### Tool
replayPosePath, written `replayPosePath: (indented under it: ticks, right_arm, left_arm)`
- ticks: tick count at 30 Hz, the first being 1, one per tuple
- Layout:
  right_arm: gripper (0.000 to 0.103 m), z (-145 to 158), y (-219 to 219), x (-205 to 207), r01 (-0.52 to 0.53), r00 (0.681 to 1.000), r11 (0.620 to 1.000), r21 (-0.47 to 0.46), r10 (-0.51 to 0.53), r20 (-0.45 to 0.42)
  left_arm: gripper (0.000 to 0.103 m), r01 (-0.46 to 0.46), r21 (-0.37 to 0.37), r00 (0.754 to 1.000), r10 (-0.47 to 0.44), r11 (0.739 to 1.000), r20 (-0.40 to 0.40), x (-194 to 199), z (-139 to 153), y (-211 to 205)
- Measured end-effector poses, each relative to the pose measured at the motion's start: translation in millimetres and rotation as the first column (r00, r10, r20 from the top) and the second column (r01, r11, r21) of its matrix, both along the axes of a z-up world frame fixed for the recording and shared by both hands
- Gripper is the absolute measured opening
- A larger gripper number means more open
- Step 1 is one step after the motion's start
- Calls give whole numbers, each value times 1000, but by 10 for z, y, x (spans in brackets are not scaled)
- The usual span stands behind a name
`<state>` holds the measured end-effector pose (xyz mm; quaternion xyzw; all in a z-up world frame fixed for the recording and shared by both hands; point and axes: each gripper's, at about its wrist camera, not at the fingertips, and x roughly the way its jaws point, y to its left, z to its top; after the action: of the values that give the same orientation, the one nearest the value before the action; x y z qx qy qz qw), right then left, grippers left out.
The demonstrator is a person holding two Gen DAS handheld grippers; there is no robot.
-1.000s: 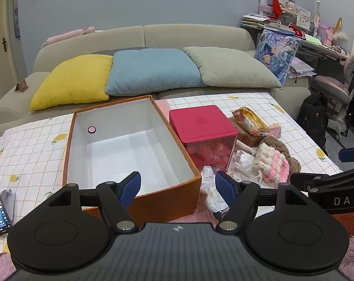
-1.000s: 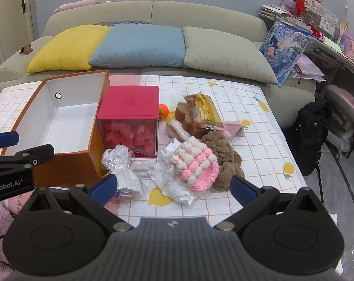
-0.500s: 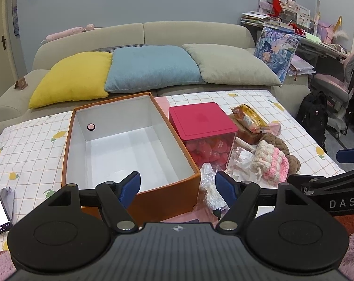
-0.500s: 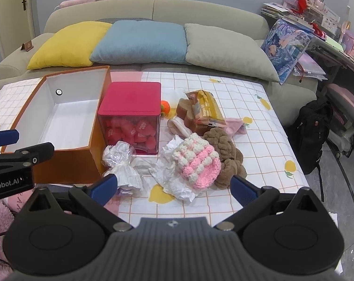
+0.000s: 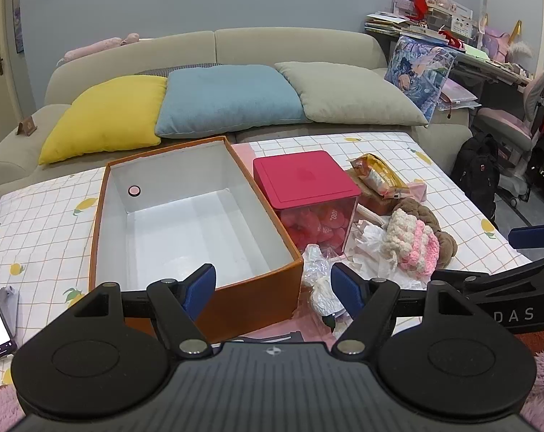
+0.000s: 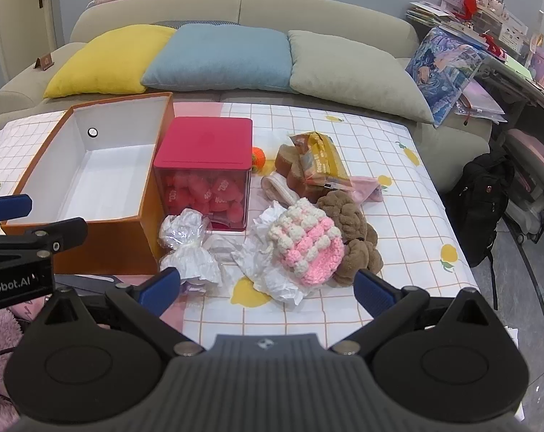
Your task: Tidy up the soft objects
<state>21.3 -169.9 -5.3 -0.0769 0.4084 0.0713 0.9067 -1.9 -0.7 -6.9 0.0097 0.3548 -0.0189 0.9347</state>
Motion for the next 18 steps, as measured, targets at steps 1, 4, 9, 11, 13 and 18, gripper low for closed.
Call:
replayPosePath:
  ticks: [1,4,9,11,13,18]
  right_arm:
    - [100,-2,0,0,0,1000,1000,1,0,0]
    - [100,-7,-2,-2,1,1000,1000,0,-1,-4]
    - [100,-10,0,2,1,1000,1000,-1,-1,-10]
    - [100,-11,-4,4,0,1000,1000,-1,0,-10]
    - [100,-15,-2,3,-1,1000,1000,-2,1,-10]
    - [100,-31,4,5,-3,1000,1000,-3,3,-16]
  left_arm:
    - [86,-1,0,1000,1,1000,-1,0,-2,-2]
    - [86,-5,3,1000,5,1000,1,-12,5,-4]
    - [86,-6,9,1000,6,1000,3,-12,8,-6]
    - [86,-4,8,1000,4,1000,3,-15,10,-10]
    - [86,3,1,1000,-3,1000,1,-14,9,-8]
    - [86,7,3,1000,-7,1000,1,-16,6,-14]
